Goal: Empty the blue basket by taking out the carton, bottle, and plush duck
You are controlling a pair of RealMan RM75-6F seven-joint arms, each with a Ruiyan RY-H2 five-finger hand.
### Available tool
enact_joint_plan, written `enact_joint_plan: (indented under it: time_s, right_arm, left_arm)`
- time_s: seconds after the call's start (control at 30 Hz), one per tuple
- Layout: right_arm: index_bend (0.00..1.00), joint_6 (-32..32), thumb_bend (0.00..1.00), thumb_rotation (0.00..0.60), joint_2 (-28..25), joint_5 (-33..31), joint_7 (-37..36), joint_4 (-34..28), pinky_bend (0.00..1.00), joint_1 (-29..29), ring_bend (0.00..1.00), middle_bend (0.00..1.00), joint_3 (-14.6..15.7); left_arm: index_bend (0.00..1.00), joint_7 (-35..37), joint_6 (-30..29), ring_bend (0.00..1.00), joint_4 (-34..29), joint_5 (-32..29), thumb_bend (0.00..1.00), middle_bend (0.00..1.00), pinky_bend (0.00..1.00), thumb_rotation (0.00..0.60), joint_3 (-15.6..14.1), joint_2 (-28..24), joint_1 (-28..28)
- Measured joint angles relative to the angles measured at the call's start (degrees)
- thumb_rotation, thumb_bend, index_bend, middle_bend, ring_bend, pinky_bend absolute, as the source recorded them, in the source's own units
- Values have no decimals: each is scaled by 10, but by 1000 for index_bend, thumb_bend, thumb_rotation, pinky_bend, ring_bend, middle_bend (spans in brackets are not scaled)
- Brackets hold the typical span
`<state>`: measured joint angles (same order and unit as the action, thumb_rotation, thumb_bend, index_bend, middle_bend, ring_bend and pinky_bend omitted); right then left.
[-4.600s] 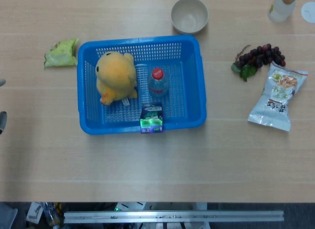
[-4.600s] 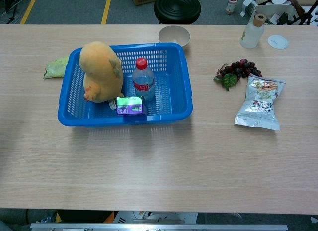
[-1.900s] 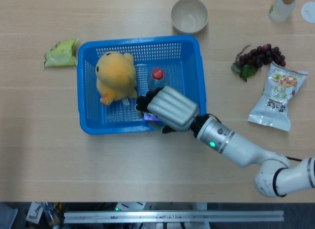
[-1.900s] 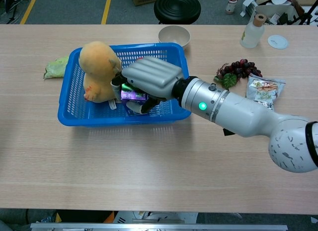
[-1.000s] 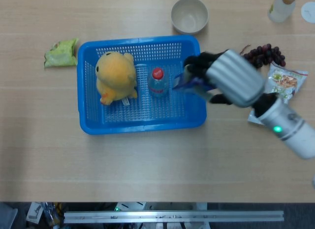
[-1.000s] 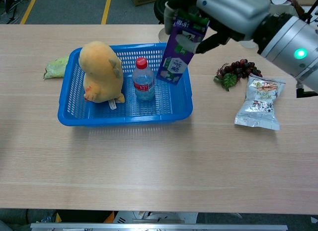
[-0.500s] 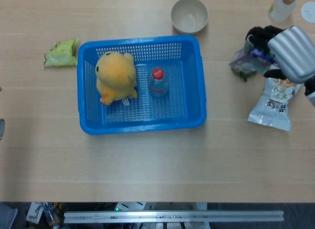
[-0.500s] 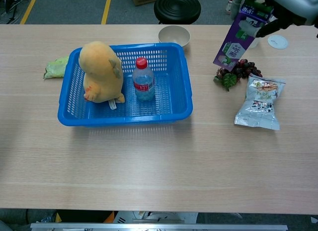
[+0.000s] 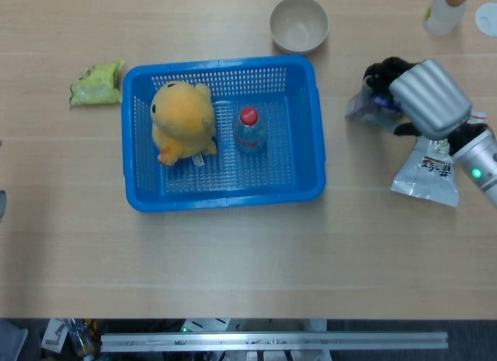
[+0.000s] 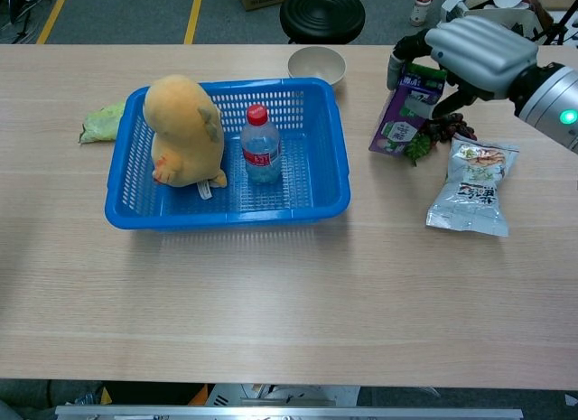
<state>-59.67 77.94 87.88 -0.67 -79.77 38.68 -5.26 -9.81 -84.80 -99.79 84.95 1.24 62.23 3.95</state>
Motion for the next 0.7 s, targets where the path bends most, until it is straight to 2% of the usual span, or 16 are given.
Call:
enact_joint_plan:
  time_s: [0.07,0.17,0.5,0.7]
  right_arm:
    - [94,-2,35,600,3,5,1,-3,436,-2,151,199,6]
    - [7,-10,0,600,-2,7,2,-17,415,-8,122,156,9]
    - [2,-28,0,600,-58,12,-14,-94,423,-17,126,174,5]
    - [40,-14,0,600,-71,3,-32,-133,438,-8,128,182,-6]
  left_arm:
    - [190,1,2,232,1,-1,373,271,283,600,1,0,1]
    - [190,2,3,232,2,0,373,271,283,600,1,0,3]
    - [190,-1,7,232,-1,0,373,271,283,600,2,1,6]
    - [190,-1,1,232,-5,2,373,271,283,600,1,-3,3]
